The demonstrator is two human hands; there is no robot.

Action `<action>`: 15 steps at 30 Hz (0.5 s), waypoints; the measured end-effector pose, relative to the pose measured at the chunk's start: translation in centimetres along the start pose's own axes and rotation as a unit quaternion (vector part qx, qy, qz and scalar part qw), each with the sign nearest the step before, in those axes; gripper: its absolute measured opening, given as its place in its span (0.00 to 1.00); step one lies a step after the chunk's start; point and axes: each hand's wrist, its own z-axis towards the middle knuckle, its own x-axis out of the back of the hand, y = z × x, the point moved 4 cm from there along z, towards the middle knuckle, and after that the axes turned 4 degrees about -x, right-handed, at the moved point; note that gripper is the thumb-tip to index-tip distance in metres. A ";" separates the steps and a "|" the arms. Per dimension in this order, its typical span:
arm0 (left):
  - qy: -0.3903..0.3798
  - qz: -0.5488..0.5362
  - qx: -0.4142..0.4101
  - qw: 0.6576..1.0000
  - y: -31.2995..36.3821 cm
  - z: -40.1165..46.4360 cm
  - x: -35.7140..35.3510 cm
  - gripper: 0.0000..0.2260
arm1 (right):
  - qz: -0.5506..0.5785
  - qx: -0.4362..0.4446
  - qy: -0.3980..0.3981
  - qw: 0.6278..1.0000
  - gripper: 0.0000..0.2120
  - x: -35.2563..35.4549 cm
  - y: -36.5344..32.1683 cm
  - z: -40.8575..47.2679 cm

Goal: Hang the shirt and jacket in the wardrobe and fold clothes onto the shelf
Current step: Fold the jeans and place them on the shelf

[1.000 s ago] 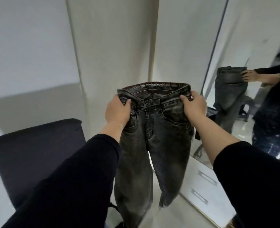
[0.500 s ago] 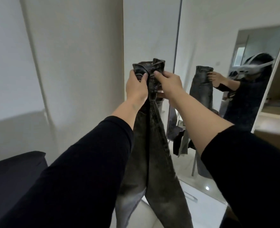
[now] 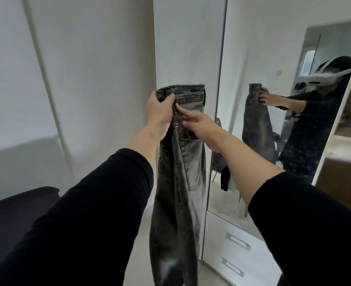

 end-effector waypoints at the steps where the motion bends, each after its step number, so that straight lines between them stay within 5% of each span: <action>1: 0.000 -0.011 0.008 1.000 -0.2 0.0 0.5 0.07 | 0.004 0.001 0.020 1.000 0.24 0.6 0.4 -0.1; 4: -0.027 -0.050 0.034 0.998 -0.1 -0.1 1.4 0.08 | 0.031 -0.045 0.194 0.979 0.22 3.4 2.7 -0.1; 8: -0.060 -0.081 0.078 0.992 1.8 -0.2 2.4 0.13 | 0.159 -0.145 0.142 0.966 0.47 3.7 5.5 -0.4; 12: -0.065 -0.084 0.115 0.988 2.5 -0.3 3.9 0.15 | 0.221 -0.145 0.048 0.963 0.32 2.6 4.8 -0.3; 15: -0.054 -0.072 0.090 0.992 2.8 -0.1 5.2 0.13 | 0.242 -0.127 0.052 0.961 0.22 2.1 3.9 0.0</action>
